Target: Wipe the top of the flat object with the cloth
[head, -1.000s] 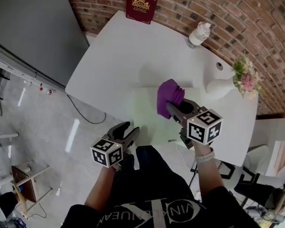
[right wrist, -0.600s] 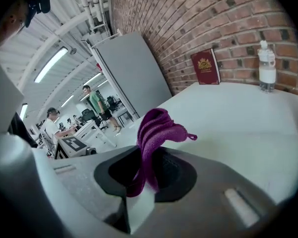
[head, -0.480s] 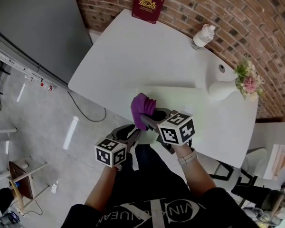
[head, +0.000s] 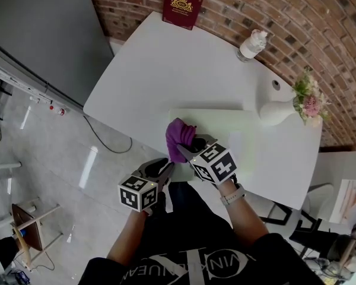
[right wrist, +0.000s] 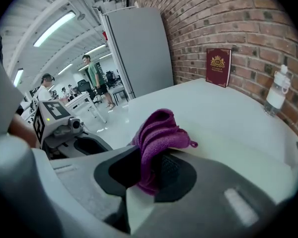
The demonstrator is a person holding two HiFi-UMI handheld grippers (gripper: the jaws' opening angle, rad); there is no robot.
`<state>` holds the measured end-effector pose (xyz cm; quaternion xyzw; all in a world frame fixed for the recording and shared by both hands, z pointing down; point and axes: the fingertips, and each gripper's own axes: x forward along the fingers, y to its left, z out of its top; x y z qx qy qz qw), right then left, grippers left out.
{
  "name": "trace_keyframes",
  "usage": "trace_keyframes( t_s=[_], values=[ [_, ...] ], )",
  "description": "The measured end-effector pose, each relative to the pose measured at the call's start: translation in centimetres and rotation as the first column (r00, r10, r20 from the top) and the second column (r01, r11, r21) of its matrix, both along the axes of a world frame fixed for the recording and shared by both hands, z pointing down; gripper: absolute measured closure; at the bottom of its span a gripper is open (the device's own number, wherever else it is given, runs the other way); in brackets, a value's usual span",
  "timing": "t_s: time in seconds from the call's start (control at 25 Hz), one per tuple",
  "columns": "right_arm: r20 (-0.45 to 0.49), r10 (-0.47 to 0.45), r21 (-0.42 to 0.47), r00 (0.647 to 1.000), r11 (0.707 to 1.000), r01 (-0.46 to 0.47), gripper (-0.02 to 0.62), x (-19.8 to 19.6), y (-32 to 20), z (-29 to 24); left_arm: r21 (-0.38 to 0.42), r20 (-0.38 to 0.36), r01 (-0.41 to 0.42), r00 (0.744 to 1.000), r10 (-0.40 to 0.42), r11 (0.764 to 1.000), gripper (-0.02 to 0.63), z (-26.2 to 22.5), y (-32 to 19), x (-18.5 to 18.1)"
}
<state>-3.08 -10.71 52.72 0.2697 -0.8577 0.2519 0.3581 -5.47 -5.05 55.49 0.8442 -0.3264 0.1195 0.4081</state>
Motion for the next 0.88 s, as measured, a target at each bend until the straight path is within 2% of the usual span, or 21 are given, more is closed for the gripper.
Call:
trace_keyframes(
  t_s=[0.28, 0.88],
  values=[
    [-0.04, 0.039, 0.001, 0.998, 0.999, -0.038, 0.515, 3.7, -0.1, 0.2, -0.014, -0.021, 0.002, 1.0, -0.003, 1.0, 0.515, 0.1, 0.0, -0.1],
    [-0.064, 0.135, 0.004, 0.989, 0.991, -0.135, 0.515, 10.0, 0.2, 0.1, -0.022, -0.002, 0.01, 1.0, -0.01, 1.0, 0.515, 0.0, -0.1, 0.2]
  ],
)
